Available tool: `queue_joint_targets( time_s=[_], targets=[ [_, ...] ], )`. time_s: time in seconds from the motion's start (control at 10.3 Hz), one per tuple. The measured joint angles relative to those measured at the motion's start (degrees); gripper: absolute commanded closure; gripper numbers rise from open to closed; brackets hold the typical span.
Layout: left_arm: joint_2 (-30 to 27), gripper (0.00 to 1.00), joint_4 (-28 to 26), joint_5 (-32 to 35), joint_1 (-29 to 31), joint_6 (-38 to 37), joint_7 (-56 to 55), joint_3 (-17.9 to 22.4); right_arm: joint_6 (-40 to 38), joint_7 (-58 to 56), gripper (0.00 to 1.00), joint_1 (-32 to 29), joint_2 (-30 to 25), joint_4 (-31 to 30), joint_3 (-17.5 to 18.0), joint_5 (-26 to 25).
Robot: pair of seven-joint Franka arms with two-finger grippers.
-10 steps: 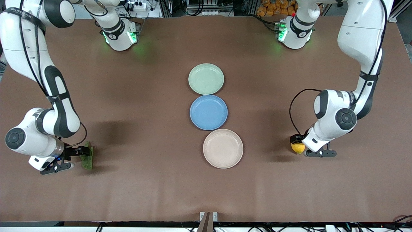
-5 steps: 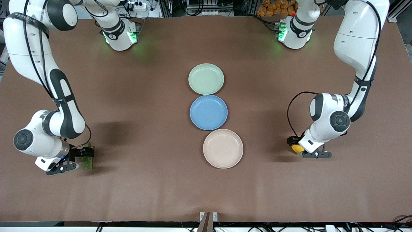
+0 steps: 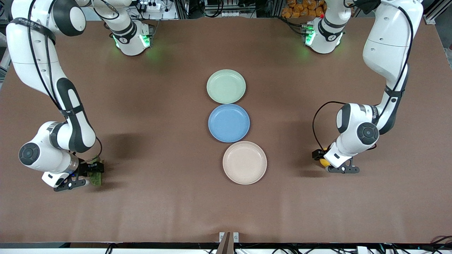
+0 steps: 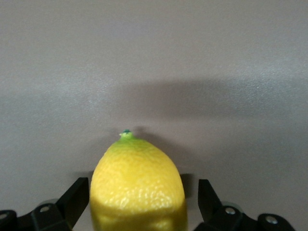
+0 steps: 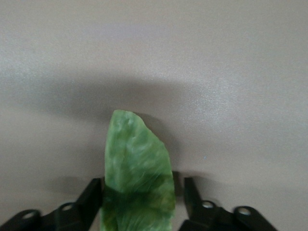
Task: Place lemon and lettuce in plates
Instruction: 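Close the right gripper on the lettuce while the left gripper grasps the lemon, then carry the lettuce toward the green plate while the left gripper lifts the lemon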
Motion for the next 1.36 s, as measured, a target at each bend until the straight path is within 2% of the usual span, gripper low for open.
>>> queue_joint_targets(
  time_s=[0.39,0.49,0.78,0.97,1.36],
  targets=[
    [0.21,0.0,0.01,0.0,-0.15,0.65,0.0,-0.1,0.05,-0.02,1.0,0.02,0.0,0.26,0.08,0.0],
    [0.32,0.08,0.01,0.0,-0.15,0.69,0.0,-0.1,-0.34,-0.03,1.0,0.06,-0.11,0.33,0.1,0.0],
    [0.78,0.59,0.03,1.38,-0.13,0.82,0.02,-0.09,-3.45,-0.03,1.0,0.75,-1.89,-0.29,0.6,0.0],
    [0.75,0.76,0.22,2.28,-0.14,0.83,0.02,-0.24,-4.33,2.81,1.0,3.6,-6.8,-4.81,1.01,0.09],
    [0.91,0.76,0.31,2.4,0.07,0.93,1.42,-0.16,-5.12,12.95,1.0,9.26,-19.25,-17.67,1.23,0.11]
  ],
)
